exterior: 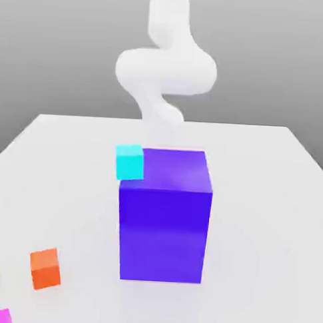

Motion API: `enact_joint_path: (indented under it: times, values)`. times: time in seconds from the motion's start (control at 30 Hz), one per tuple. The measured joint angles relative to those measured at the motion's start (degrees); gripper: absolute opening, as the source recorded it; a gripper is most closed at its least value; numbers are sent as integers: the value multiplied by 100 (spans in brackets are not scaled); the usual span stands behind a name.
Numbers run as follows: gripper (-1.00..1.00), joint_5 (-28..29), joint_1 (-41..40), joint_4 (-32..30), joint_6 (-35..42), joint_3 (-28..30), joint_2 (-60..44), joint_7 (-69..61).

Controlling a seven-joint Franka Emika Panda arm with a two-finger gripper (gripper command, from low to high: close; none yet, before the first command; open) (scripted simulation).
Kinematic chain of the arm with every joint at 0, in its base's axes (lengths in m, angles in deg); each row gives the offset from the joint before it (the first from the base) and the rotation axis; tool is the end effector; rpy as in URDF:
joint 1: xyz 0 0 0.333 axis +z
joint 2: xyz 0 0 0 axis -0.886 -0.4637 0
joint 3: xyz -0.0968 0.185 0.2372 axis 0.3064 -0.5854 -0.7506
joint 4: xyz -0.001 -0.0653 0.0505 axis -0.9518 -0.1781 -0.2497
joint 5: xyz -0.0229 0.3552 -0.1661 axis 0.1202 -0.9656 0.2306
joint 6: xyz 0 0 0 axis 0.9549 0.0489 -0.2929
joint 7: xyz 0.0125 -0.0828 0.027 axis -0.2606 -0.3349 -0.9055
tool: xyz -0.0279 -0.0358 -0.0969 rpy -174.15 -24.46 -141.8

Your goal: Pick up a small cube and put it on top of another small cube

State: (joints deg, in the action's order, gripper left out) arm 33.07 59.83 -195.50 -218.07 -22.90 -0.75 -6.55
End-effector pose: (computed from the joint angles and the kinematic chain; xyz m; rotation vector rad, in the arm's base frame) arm 0.3785 -0.0107 0.6877 -2.4292 1.1666 -0.9702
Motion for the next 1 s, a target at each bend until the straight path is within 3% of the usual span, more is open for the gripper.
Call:
enact_joint_path:
  times: [0.6, 1.0]
  values:
    - [0, 489, -1362, 638, -750, 22, -3776, 2801]
    - [0, -76, -1872, 1046, -1280, 361, -6236, 4046]
